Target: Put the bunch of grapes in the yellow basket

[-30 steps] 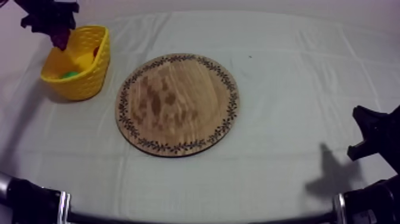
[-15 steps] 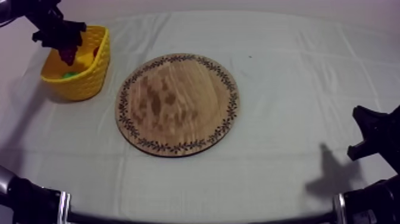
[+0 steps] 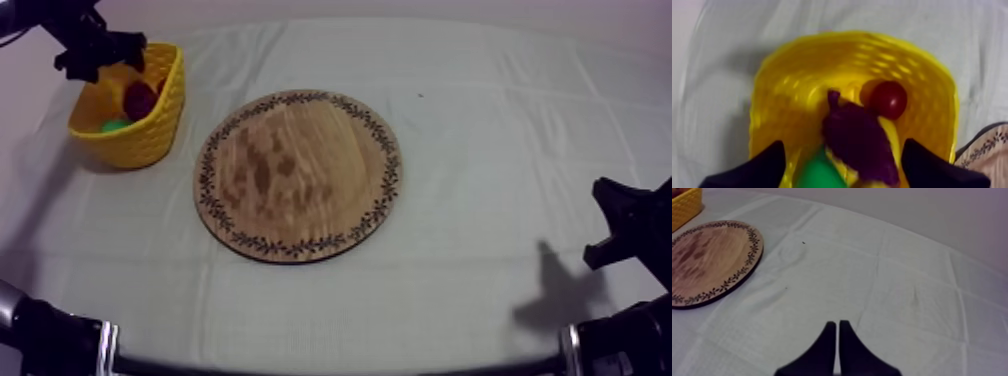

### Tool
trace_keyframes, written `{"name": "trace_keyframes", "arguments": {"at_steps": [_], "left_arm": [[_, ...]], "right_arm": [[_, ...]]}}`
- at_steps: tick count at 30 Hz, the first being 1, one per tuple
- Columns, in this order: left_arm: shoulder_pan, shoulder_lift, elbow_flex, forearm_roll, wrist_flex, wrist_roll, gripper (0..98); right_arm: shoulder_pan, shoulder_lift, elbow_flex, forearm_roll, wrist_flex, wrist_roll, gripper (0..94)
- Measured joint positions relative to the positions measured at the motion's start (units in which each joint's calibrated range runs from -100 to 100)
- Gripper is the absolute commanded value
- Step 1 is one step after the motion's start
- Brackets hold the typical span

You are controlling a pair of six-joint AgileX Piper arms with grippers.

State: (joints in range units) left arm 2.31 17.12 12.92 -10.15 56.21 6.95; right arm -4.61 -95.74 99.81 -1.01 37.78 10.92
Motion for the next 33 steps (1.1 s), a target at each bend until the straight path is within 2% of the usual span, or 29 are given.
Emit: {"name": "trace_keyframes", "arguments": {"at_steps": [6, 9, 15, 22, 25, 28, 33], "left_arm": [[-0.1, -2.8, 0.9, 0.51, -0.8, 0.3, 90.6], [-0.3, -5.2, 1.6, 0.65, -0.6, 0.6, 85.5], [-1.2, -13.2, 3.1, 1.14, 0.2, 1.0, 59.6], [-1.6, -26.2, 7.7, 1.0, -2.0, 1.2, 28.1], [-1.8, -32.8, 11.2, 1.32, -3.4, 0.7, 11.1], [-1.8, -39.5, 14.8, 1.67, -4.7, 0.0, 3.9], [-2.0, -51.3, 23.0, 2.57, -6.7, -2.0, 0.7]], "right_arm": [[0.0, 0.0, 0.0, 0.0, 0.0, 0.0, 0.4], [0.0, 0.0, 0.0, 0.0, 0.0, 0.0, 0.4], [0.0, 0.0, 0.0, 0.0, 0.0, 0.0, 0.4], [0.0, 0.0, 0.0, 0.0, 0.0, 0.0, 0.4], [0.0, 0.0, 0.0, 0.0, 0.0, 0.0, 0.4], [0.0, 0.0, 0.0, 0.0, 0.0, 0.0, 0.4], [0.0, 0.0, 0.0, 0.0, 0.0, 0.0, 0.4]]}}
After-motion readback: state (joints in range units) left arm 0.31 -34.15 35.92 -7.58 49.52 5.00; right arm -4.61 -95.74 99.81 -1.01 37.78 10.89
